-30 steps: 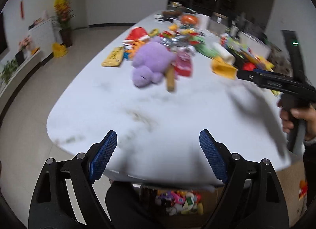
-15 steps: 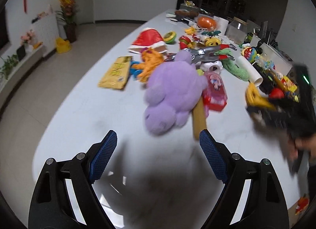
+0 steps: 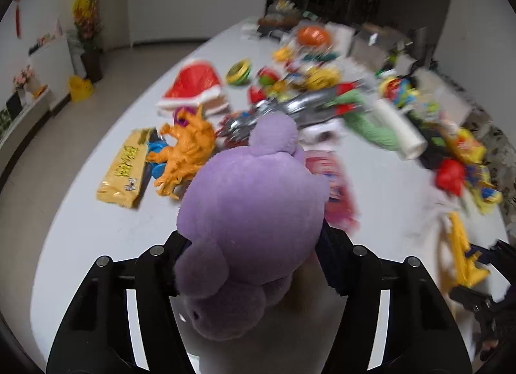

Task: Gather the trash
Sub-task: 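Grasp the yellow toy microscope with the right gripper while the left grasps the purple plush, then drop the yellow microscope and purple plush into the cardboard box, then grasp the yellow plastic toy with the right gripper while the left grasps the gold figure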

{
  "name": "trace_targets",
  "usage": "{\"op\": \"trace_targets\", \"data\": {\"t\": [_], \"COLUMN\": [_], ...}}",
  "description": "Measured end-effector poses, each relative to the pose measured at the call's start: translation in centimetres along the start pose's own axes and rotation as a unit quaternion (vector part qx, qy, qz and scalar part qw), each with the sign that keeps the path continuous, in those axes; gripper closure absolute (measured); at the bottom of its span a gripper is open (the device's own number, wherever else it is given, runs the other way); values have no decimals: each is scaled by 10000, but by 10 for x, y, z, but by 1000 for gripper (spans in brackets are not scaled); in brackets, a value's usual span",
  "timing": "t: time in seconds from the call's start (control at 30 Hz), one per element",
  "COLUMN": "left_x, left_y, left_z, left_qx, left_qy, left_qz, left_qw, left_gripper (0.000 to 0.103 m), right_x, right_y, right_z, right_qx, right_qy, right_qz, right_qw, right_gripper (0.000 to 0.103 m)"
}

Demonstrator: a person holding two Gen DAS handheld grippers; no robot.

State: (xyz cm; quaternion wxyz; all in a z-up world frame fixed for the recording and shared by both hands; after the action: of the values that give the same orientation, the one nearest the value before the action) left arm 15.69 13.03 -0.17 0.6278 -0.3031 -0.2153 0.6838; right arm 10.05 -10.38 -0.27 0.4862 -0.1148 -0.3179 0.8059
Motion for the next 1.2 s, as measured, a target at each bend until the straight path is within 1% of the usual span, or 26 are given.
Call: {"op": "trace_targets", "data": {"t": [0.07,0.13,0.27,0.3,0.4,0.5,0.53,0.67,0.77,0.83,0.87,0.9,0.97,1.03,1.07,1.13,1.2], "left_x": [-13,-26,-51,-58,-73,-81,-82,-83,-85,-90,-92,-93,-92,-88,-85,-81,-80], "left_y": [8,19,48,59,86,118,134,187,223,244,253,261,271,272,269,261,250], "left_z": [36,72,115,126,139,149,154,162,154,138,126,115,90,82,83,92,101], "left_qx": [-274,-464,-545,-512,-388,-131,8,527,965,1279,1412,1482,1692,1731,1702,1504,1305], "left_qy": [27,277,474,509,573,605,627,736,872,933,910,780,589,464,488,546,582], "left_qz": [-143,-278,-586,-676,-808,-912,-941,-1019,-1115,-1293,-1400,-1474,-1598,-1595,-1568,-1544,-1560], "left_qw": [9995,9982,9957,9951,9943,9939,9936,9907,9852,9789,9758,9748,9708,9708,9716,9750,9774], "left_gripper": [41,41,41,41,41,41,41,40,38,31,28,20,19,19,19,19,18], "right_x": [3,6,15,18,24,32,35,51,57,59,59,59,57,54,52,47,38], "right_y": [3,7,25,32,52,84,95,150,182,199,209,215,225,229,228,221,205], "right_z": [18,34,68,77,99,121,126,142,134,118,104,95,76,70,74,91,113], "right_qx": [-194,-321,-476,-502,-494,-355,-279,218,633,905,1088,1158,1210,1289,1242,1006,645], "right_qy": [-92,-172,-332,-352,-460,-616,-692,-1000,-1102,-1161,-1096,-1012,-831,-706,-741,-836,-796], "right_qz": [-80,-121,-103,-98,-68,-63,-73,-17,-65,-158,-184,-197,-247,-269,-287,-315,-278], "right_qw": [9997,9993,9983,9981,9977,9975,9972,9947,9919,9890,9878,9879,9889,9888,9891,9909,9943], "right_gripper": [35,35,35,35,35,35,35,35,35,34,31,22,22,22,22,22,22]}}
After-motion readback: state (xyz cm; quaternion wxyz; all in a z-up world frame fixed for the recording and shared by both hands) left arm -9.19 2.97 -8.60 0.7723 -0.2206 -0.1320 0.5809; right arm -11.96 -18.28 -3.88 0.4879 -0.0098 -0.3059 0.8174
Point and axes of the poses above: each gripper's, at about its wrist camera, not at the fingertips, and z roughly against the way its jaws point, x to its left, y to its underside, the point moved 1 cm from there along -z, roughly the way its jaws point, and after that the axes turned 2 degrees about y, right-handed, at the moved point
